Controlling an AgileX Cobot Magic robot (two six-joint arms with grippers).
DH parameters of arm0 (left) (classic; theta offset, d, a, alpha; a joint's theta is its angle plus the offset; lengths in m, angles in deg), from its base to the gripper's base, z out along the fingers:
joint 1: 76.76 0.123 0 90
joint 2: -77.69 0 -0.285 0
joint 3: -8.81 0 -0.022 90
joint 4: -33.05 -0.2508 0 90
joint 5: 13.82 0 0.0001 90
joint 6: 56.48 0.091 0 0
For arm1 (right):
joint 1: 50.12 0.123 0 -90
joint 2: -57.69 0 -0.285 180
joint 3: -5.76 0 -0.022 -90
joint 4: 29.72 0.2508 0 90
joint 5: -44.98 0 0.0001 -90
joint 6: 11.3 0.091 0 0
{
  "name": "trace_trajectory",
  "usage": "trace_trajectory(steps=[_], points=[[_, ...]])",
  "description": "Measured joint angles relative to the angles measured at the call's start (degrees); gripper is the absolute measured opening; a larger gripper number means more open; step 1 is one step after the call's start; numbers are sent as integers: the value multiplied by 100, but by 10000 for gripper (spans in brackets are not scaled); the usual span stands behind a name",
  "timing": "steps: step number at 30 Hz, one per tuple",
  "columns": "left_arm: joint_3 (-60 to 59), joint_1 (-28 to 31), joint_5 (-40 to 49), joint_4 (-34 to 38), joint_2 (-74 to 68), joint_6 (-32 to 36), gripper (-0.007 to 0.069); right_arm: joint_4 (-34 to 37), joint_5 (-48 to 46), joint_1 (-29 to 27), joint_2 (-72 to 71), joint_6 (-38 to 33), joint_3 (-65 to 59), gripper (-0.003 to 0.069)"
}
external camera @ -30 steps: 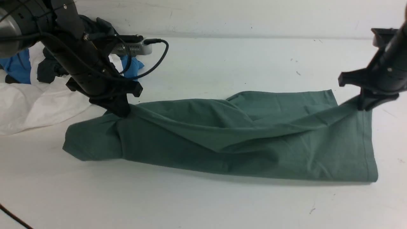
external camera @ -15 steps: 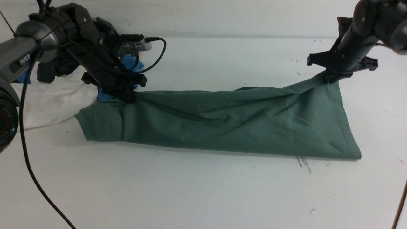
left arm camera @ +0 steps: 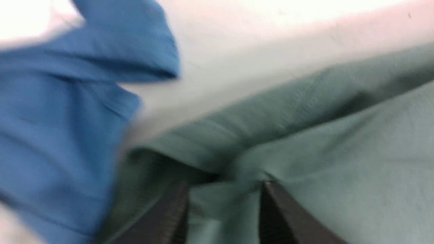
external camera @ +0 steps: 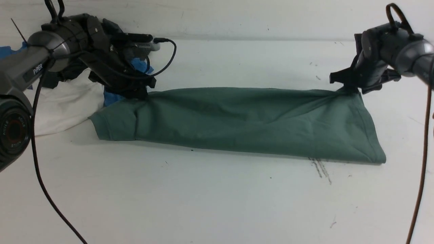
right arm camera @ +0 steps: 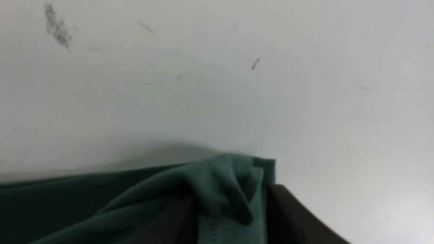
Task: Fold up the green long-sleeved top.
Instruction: Use both arms to drag the lower edge of the fabric forward and fold it over the upper edge, then use the right arm to clamp the right edge of the fabric
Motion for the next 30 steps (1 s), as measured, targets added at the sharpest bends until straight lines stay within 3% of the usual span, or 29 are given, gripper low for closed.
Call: trace_trajectory(steps=[1, 4, 9, 11, 12, 13, 14, 17, 20, 25, 30], points=[[245, 14, 195, -219, 87, -14, 367, -118, -181, 0, -37, -29, 294, 372], [656, 32, 673, -413, 269, -14, 408, -180, -605, 0, -118, -167, 822, 435], [1016, 45, 1555, -481, 432, -15, 344, -81, -1253, 0, -234, -696, 1657, 455], [973, 51, 1806, -483, 422, -20, 232, 161, -1313, -6, -252, -1099, 1820, 405], [945, 51, 1824, -483, 422, -20, 221, 224, -1320, -6, -261, -1135, 1828, 397], [754, 51, 1872, -483, 422, -20, 118, 507, -1351, -26, -284, -1381, 1841, 299], [645, 51, 1880, -478, 422, -20, 69, 694, -1377, -45, -299, -1456, 1833, 227], [205, 51, 1880, -394, 433, -26, 10, 1138, -1392, -123, -472, -1518, 1501, 58], [-324, 51, 1880, -318, 394, -24, -4, 1577, -1392, -239, -911, -1499, 563, 0], [-509, 51, 1878, -293, 222, -12, -4, 1840, -1392, -342, -1170, -1470, -503, 8], [-509, 51, 1860, -293, 126, -12, -4, 1835, -1371, -382, -843, -1413, -876, 143]])
